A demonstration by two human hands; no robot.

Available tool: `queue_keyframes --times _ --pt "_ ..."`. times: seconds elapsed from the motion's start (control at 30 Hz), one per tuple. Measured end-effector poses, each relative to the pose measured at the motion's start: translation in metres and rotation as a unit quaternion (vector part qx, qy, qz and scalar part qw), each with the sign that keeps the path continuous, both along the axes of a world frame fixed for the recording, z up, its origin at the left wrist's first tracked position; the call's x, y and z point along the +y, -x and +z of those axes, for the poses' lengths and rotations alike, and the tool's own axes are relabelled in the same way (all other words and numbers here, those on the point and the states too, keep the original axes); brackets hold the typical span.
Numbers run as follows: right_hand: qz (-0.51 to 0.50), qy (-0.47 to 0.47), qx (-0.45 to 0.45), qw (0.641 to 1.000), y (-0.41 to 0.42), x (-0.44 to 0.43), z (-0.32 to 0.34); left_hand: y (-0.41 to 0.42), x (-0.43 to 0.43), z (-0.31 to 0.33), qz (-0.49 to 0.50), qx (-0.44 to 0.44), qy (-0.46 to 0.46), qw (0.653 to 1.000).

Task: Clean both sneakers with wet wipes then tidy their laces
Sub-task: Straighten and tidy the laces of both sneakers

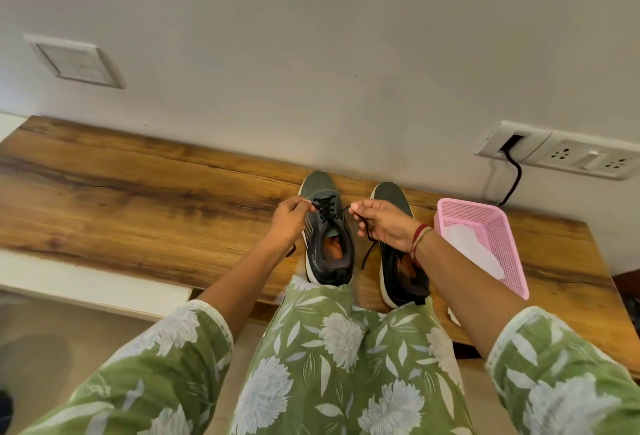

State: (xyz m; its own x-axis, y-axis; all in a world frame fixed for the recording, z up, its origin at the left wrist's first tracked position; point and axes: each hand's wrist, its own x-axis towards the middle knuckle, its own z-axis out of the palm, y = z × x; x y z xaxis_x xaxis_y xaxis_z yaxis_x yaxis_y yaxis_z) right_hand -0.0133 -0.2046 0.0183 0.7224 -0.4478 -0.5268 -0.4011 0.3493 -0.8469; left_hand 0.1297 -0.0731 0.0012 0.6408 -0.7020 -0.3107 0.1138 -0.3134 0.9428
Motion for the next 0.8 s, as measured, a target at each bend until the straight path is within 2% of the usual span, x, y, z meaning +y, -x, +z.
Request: queue_keyframes --times 0.1,0.27,0.43,0.57,0.8 --pt "-0.019 0.004 0.001 1.0 -0.001 -0.001 -0.001 0.005 0.004 0.001 -0.03 0.003 0.01 0.999" --pt "-0.026 0.017 -0.066 0.997 -0.019 0.01 0.001 0.015 -0.01 0.009 -0.027 0.027 0.069 0.997" --pt "-0.106 0.013 -0.092 0.99 -0.023 0.017 -0.009 0.014 -0.013 0.005 -0.017 0.061 0.091 0.994" --pt "-0.172 -0.047 -0.099 0.979 -0.027 0.024 -0.022 0.018 -0.011 -0.012 -0.014 0.068 0.11 0.991" --pt "-0.217 -0.11 -0.156 0.957 -0.029 0.022 -0.024 0.017 -0.016 -0.022 -0.008 0.048 0.124 0.991"
